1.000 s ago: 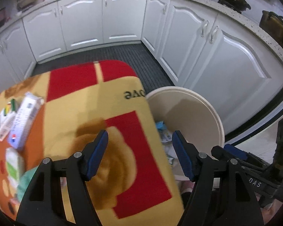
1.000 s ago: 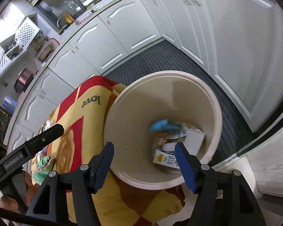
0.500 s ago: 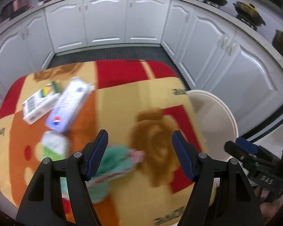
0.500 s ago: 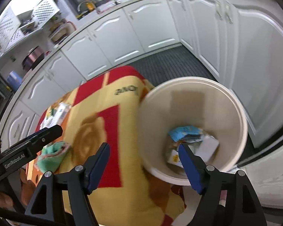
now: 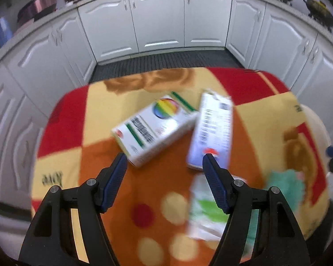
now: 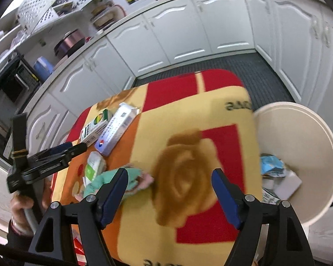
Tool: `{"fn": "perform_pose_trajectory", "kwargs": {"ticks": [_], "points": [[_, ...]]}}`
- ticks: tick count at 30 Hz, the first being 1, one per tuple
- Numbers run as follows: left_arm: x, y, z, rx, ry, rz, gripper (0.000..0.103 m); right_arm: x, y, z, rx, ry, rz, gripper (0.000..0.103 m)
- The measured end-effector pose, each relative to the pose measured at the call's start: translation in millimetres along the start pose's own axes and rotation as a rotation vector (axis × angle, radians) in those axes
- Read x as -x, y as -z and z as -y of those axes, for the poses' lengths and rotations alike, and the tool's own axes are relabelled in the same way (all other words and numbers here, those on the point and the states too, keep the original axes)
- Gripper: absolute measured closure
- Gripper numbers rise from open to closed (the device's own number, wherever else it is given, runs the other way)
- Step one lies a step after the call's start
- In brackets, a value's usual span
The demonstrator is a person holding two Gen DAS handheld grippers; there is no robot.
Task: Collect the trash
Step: 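Move both tools back over the table toward the medicine boxes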
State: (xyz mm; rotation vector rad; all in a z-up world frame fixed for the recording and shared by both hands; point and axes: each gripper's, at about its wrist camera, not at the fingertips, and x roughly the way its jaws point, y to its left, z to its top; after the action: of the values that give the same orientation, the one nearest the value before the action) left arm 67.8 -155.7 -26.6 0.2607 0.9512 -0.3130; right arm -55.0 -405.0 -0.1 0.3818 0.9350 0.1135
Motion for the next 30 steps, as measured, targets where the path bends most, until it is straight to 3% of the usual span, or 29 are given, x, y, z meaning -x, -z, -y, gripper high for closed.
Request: {"fn": "perform_pose_trajectory", "kwargs": {"ticks": [12, 16, 20, 24, 26, 28, 30], "points": [[-62.7, -36.2, -6.8, -0.216, -0.056, -0.074, 0.033, -51.4, -33.5, -35.1, 0.021, -0.001, -0.076, 0.023], [-67.1, -39.2, -14.4, -0.153, -0.061, -0.082, 0.036, -72.9, -43.5, -46.2, 0.029, 0.007, -0.106, 0.023], [-59.9, -29.3, -31.4, -0.056, -0.141, -0.099, 0.037, -97.3, -55.5, -61.7, 0.032, -0.019, -0.154, 0.023], [-41.1, -8.4, -59.5, 0.096, -0.128, -0.121, 0.038, -130.1, -69.1, -82.7, 0.060, 0.009, -0.216, 0.023], [-34.4, -1.2, -65.5, 0.131, -0.120, -0.114, 0.038, -161.2, -74.4, -94.2, 0.072, 0.035, -0.297, 0.022], [-26.4, 6.2, -68.2, 0.150, -0.132, -0.097, 0.038, -170.8, -79.5, -106.7, 0.115, 0.070, -0.274, 0.014], [-21.9, 12.5, -71.5, 0.163, -0.145, -0.087, 0.038, -177.8, -84.5, -121.6, 0.177, 0.078, -0.259, 0.017]]}}
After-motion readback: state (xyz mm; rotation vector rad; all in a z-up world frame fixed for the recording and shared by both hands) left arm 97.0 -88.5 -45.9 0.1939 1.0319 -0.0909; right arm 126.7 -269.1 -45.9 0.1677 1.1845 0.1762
